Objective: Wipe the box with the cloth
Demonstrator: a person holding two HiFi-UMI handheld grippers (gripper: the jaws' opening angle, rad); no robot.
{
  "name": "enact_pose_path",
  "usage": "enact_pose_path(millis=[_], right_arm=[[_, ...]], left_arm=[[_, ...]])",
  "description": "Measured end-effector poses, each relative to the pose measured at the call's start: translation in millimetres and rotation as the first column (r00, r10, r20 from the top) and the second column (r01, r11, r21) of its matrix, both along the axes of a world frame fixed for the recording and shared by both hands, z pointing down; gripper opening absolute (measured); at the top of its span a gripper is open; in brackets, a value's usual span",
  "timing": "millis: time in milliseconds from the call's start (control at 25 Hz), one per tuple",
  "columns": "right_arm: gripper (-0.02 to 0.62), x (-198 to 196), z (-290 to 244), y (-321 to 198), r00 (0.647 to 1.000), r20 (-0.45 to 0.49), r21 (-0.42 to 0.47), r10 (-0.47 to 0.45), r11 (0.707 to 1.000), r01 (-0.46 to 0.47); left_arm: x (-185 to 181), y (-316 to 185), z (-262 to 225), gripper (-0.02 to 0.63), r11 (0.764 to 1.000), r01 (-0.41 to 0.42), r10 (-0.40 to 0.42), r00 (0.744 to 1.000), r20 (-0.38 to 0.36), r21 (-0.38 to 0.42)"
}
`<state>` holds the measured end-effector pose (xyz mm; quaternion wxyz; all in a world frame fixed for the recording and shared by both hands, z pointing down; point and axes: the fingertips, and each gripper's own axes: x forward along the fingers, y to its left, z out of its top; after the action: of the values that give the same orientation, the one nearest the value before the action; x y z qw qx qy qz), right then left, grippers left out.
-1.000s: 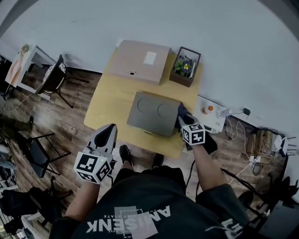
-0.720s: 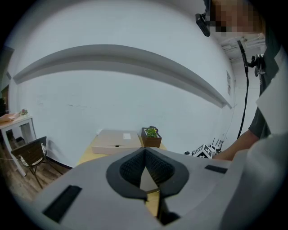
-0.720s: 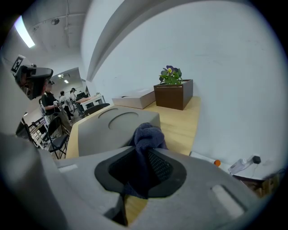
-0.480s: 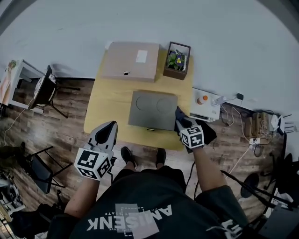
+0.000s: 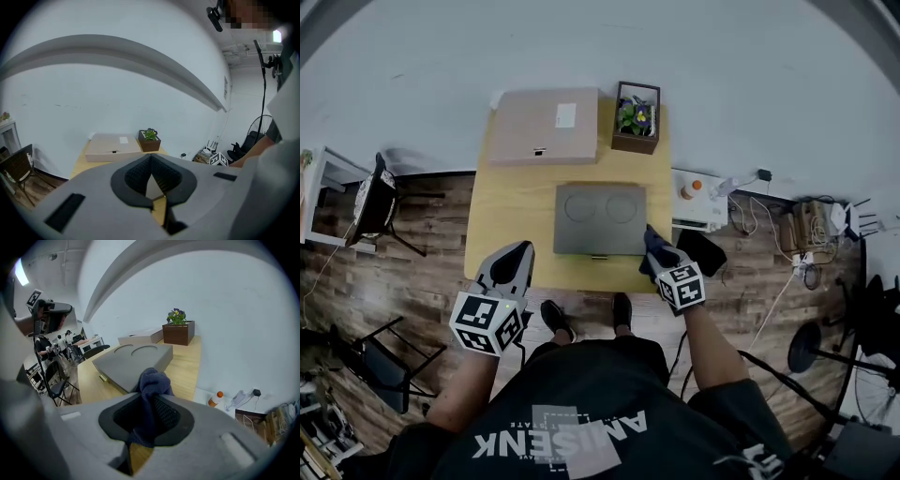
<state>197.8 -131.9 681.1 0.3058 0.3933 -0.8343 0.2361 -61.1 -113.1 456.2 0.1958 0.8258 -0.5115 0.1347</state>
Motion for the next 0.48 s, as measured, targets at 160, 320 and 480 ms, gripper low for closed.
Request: enact_pose_path(millis=[160,320,480], right_arm=[[0.071,0,-1,12,1.000,-0.010,0.005,0.017,1.000,-0.017],[0.071,-3,0,23,0.999,-0.014,-0.010,0.036,0.999,-0.036],[0.072,-1,-2,33,0.997,0.009,-0.042,0.077,0.996,-0.076]], left_arm=[[9,-6,-2,0.002,0.998,-0.067,0.067,0.998,-0.001,0.018],[12,-8,3,0.002,0.995,-0.101,0.101,0.995,-0.012,0.017],[13,-14,3,0.002,0.992,-0.123,0.123,0.992,-0.028,0.020]])
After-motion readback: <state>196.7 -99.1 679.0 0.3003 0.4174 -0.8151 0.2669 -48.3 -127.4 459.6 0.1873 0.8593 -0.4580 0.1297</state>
